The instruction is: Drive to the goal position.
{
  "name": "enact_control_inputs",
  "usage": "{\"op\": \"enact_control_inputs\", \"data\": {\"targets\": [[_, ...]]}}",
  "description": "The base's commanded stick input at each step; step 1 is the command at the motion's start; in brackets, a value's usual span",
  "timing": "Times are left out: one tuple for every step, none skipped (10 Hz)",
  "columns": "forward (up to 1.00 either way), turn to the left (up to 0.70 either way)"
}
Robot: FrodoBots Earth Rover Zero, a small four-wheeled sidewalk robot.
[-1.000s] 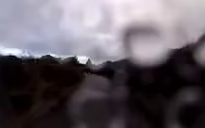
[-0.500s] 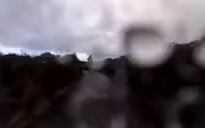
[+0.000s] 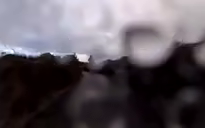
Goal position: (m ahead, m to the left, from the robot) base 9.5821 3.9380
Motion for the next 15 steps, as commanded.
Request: {"op": "enact_control_inputs", "data": {"targets": [[0.70, 0.08], [0.70, 0.14], [0.70, 0.14], [0.70, 0.14], [0.70, 0.14], [0.70, 0.14], [0.70, 0.10], [0.70, 0.03], [0.70, 0.00], [0.70, 0.00], [0.70, 0.00], [0.70, 0.00], [0.70, 0.00], [0.70, 0.00], [0.70, 0.00]]}}
